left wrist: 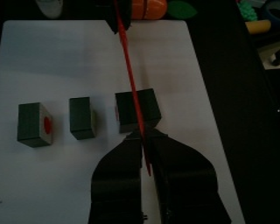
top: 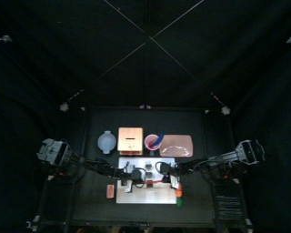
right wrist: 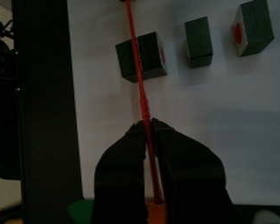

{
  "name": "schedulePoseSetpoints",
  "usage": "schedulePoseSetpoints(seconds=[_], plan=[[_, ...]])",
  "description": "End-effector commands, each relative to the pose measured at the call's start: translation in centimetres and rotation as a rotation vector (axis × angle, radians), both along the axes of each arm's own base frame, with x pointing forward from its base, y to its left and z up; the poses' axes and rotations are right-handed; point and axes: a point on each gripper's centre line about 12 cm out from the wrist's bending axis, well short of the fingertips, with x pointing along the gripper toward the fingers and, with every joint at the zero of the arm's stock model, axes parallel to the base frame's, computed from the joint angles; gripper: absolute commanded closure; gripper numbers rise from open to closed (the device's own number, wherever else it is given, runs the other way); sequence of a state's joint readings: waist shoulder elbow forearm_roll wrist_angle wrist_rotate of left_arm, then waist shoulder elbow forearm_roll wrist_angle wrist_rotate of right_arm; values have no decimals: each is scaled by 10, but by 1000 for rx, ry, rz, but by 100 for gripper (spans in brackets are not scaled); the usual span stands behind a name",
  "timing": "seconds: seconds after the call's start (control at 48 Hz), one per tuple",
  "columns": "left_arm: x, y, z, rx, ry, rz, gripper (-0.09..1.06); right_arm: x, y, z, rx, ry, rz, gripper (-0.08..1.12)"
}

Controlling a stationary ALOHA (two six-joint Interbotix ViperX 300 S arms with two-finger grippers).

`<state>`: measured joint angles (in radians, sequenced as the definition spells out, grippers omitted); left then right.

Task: Place sushi on board then cut the sushi with the knife then place the pieces on the plate
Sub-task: Cut the sushi into 4 pieces

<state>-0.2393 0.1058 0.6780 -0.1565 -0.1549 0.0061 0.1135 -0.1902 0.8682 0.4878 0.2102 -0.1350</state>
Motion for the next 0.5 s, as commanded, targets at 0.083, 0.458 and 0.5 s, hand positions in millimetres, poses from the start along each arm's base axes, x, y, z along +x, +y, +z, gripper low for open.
schedulePoseSetpoints(seconds=[0.083,0.458,0.5], plan=[[4,-4,8,-4,-27,-9,56,2,-3,4,2,-15,-12,76],[4,-4,3,0,-12,-9,56,3,-3,-6,1,17,-14,76],[4,-5,2,0,-11,-11,56,3,-2,-7,2,22,-12,76]])
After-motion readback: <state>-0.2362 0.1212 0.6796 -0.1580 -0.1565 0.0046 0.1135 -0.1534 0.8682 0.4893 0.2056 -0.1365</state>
